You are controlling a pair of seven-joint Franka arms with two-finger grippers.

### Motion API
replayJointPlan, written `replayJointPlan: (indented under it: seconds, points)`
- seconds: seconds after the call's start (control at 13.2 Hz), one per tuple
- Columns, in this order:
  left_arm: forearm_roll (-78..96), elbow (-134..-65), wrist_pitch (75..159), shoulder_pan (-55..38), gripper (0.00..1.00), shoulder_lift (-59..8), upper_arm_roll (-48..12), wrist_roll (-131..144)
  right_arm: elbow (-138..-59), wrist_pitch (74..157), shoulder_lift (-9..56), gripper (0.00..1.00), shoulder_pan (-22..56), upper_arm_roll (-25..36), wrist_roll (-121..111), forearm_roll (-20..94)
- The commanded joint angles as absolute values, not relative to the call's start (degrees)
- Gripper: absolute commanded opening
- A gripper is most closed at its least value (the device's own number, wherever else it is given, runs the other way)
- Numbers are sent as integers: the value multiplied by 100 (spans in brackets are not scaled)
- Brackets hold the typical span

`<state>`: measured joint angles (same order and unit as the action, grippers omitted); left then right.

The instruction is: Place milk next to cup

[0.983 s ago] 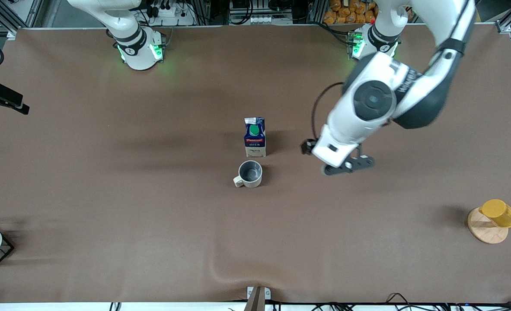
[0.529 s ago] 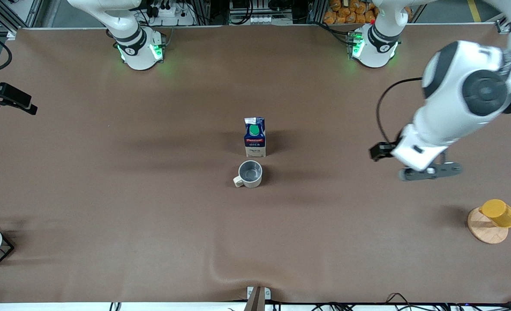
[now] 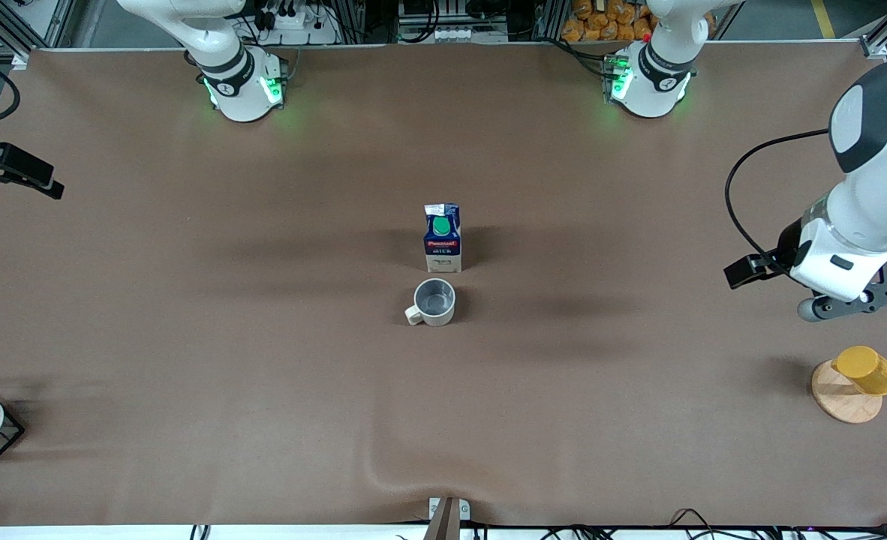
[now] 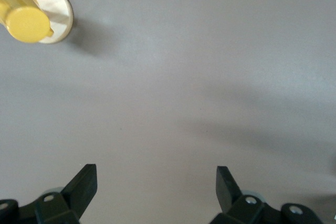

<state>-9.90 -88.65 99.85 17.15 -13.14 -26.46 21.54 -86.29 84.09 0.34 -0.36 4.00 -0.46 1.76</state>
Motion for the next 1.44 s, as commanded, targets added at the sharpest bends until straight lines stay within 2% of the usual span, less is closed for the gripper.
replayJointPlan:
  seconds: [0.0, 0.23, 0.53, 0.68, 0.91, 1.06, 1.36]
  points:
    - [-967, -9035, 9967, 2021, 100, -984, -2716, 1532, -8640, 8385, -53, 100, -123, 299, -228, 97]
    - [-556, -9000, 9923, 2119, 100, -836, -2454, 749, -8640, 8385, -44, 100, -123, 308, -237, 97]
    - [-1, -8764, 9336, 838, 100, -484, -821, 449, -8640, 8402, -53, 100, -79, 281, -229, 105]
    - [26, -8806, 9115, 415, 100, -221, -301, -50, -8640, 8463, -35, 100, -9, 246, -176, 70]
    - [44, -8991, 8833, 291, 100, 140, -168, -194, -8657, 8473, -53, 100, -26, 255, -176, 62]
    - [44, -9000, 8807, -156, 100, 193, 270, -132, -8649, 8473, -61, 100, -35, 264, -167, 62]
    - [44, -8965, 8622, -193, 100, 149, 272, -149, -8648, 8534, -79, 100, -35, 264, -149, 62]
